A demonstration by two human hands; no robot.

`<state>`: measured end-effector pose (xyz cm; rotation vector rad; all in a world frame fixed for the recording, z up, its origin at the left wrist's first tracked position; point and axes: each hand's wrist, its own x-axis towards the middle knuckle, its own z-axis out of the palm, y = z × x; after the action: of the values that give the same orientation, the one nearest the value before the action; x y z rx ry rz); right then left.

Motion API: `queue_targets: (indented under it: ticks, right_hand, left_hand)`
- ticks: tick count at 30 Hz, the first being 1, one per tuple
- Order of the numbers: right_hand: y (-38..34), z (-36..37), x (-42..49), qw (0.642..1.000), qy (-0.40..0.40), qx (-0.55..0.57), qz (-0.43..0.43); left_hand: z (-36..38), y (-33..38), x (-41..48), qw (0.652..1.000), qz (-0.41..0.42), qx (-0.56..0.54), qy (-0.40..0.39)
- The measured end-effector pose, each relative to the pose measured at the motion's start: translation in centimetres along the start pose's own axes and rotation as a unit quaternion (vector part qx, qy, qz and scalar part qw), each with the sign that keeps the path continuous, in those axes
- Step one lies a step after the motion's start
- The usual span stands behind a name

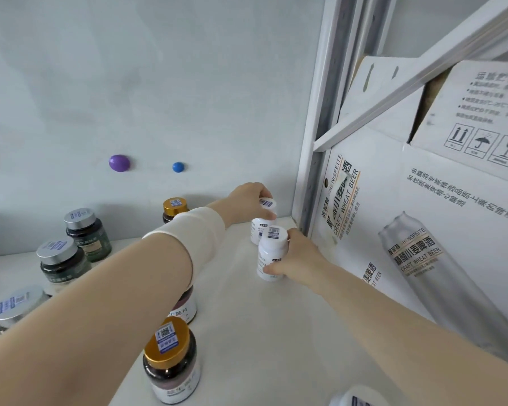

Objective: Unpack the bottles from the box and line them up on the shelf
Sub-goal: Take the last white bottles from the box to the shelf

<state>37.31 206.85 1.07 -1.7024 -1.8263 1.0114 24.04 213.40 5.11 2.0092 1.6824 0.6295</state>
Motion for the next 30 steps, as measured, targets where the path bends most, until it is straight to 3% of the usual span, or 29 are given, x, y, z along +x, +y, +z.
queue_targets:
  ticks: [11, 19, 30]
  right_hand:
    - [-0.2, -0.6, -0.4, 1.0, -0.007, 0.015, -0.003]
    - [-4.0, -4.1, -6.0, 0.992, 0.037, -0.083, -0.092]
    - [-11.1, 3.3, -18.0, 0.912, 0.119, -0.289, -0.265]
  left_hand:
    - [0.0, 0.5, -0.6, 1.0, -0.011, 0.011, -0.005]
    - [-6.3, 2.6, -7.9, 0.978, -0.006, 0.202, 0.048]
    - [-13.2, 1.0, -30.1, 0.834, -0.085, 0.536, 0.101]
